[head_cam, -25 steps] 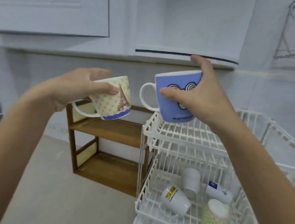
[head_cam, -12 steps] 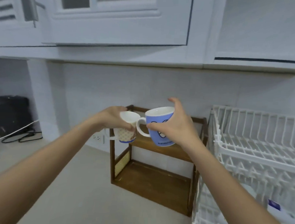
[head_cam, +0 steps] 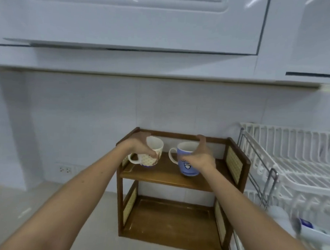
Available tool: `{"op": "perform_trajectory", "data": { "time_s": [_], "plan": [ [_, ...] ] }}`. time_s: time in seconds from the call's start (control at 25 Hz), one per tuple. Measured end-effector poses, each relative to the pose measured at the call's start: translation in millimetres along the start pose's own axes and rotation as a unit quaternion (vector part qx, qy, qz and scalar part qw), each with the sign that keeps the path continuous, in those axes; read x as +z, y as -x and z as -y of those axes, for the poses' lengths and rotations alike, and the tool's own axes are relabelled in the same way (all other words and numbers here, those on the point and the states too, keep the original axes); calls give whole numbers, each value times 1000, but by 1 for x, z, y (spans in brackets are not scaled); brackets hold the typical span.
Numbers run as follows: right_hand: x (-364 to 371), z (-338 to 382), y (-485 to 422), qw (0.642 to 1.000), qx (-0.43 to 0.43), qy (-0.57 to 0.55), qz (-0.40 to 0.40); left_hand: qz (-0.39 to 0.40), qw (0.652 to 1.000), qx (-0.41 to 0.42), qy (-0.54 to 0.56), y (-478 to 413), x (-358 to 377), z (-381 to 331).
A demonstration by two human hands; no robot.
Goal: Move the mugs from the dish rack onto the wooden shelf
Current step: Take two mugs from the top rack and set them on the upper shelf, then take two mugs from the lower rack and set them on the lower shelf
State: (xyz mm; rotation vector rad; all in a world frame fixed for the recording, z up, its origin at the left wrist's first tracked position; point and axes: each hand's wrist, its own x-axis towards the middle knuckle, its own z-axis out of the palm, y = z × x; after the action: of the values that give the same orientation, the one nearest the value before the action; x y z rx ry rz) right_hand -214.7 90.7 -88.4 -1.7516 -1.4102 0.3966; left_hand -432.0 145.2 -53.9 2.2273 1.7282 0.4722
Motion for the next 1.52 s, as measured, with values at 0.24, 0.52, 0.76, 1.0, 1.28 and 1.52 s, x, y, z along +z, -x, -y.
{"op": "perform_trajectory", "data": {
  "time_s": [0.24, 0.52, 0.76, 1.0, 1.28, 1.52],
  "plan": [
    [37, -5, -25, 998, 21, 47, -29, -3, 1000, 12, 5, -38, 21, 11],
    [54, -4, -32, 998, 26, 45, -35, -61, 997, -37, 26, -46, 40, 18],
    [61, -3, -35, 998, 28, 38, -36, -68, 997, -42, 22, -48, 45, 20],
    [58, -7, -36, 999, 14, 33, -19, -44, 996, -43, 61, -46, 48, 23],
    [25, -5, -15, 999, 5, -49, 14, -135, 990, -21, 38, 3, 49, 5],
    [-37, -36, 99, 989, -143, 10, -31, -256, 948, 116, 148, 114, 108, -46]
  ]
}}
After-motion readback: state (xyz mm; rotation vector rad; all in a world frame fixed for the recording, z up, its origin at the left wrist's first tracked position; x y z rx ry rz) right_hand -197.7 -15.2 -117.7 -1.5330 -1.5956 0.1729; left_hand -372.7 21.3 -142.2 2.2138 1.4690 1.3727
